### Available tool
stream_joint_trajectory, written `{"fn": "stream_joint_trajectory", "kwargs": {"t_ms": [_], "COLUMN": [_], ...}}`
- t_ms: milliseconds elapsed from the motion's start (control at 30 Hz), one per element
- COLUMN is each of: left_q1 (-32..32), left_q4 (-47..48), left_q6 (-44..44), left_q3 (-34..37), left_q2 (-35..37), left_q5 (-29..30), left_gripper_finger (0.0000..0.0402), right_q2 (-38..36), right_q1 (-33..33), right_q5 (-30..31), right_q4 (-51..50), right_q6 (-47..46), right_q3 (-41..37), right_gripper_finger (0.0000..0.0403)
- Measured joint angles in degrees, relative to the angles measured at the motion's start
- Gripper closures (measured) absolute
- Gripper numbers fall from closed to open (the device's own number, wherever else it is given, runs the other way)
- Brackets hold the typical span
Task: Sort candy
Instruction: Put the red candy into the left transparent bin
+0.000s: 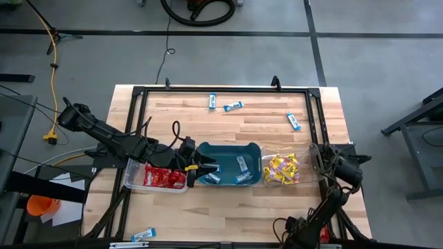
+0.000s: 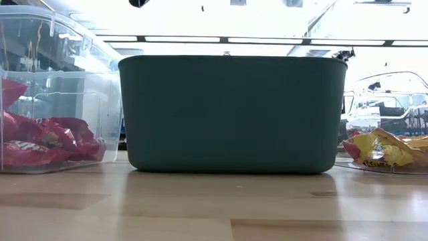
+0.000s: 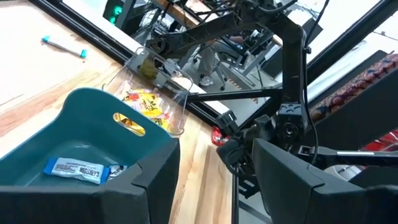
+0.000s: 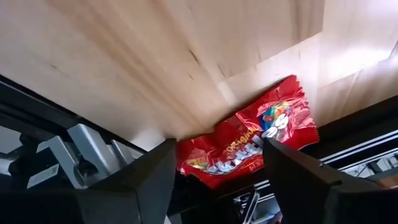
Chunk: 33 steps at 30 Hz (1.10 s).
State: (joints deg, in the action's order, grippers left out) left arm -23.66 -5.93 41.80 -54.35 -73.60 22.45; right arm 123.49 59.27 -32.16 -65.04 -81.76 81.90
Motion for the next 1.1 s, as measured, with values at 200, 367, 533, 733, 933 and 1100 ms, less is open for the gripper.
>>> {"fn": "stream_joint_trajectory", "kwargs": {"t_ms": [200, 367, 533, 733, 933, 1100], "left_q1": [0.0, 0.0, 0.0, 0.0, 0.0, 0.0], "left_q4": [0.0, 0.0, 0.0, 0.0, -0.1, -0.3], "left_q6": [0.0, 0.0, 0.0, -0.9, -2.0, -2.0], "left_q3": [0.0, 0.0, 0.0, 0.0, 0.0, 0.0], "left_q2": [0.0, 0.0, 0.0, 0.0, 0.0, 0.0], "left_q5": [-1.2, -1.3, -2.0, -2.0, -0.9, -0.7], "left_gripper_finger": [0.0211, 0.0211, 0.0211, 0.0211, 0.0211, 0.0211], "right_q2": [0.3, 0.4, -3.3, -14.1, -23.4, -26.2], "right_q1": [1.0, 1.2, 1.3, 0.1, -1.7, -4.8], "right_q5": [0.6, 1.0, 8.3, 24.3, 42.5, 48.6], "right_q4": [1.9, 2.2, 0.5, -0.3, 8.4, 23.1], "right_q6": [-2.9, -2.5, -3.1, -5.2, 3.5, 21.7], "right_q3": [0.0, -0.1, -0.5, -0.4, -0.3, -0.3], "right_gripper_finger": [0.0260, 0.0386, 0.0395, 0.0401, 0.0402, 0.0402]}}
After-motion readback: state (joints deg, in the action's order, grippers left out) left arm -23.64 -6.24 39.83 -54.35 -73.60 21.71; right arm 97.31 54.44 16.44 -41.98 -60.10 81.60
